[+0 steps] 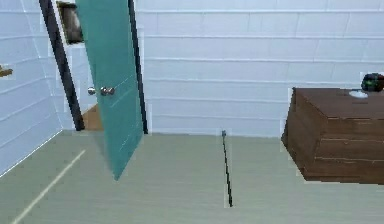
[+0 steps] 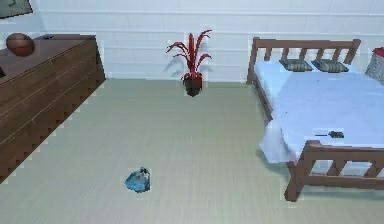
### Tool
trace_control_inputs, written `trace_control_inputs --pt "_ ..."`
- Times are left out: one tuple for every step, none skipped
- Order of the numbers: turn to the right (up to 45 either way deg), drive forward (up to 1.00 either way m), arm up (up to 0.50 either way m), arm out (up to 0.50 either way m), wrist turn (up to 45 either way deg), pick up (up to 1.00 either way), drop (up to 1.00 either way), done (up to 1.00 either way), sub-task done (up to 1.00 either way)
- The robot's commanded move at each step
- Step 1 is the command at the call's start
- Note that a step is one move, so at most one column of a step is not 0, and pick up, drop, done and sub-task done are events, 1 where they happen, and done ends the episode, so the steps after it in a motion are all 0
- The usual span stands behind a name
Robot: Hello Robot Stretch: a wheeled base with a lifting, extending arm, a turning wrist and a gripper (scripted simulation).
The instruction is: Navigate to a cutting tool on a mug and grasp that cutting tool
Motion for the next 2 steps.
trace_control_inputs --pt "-3.0 0.00 0.00 0.00 0.0 0.00 0.00 0.00 0.00" --pt "0.0 0.40 0.00 0.00 0.0 0.00 0.00 0.00 0.00"
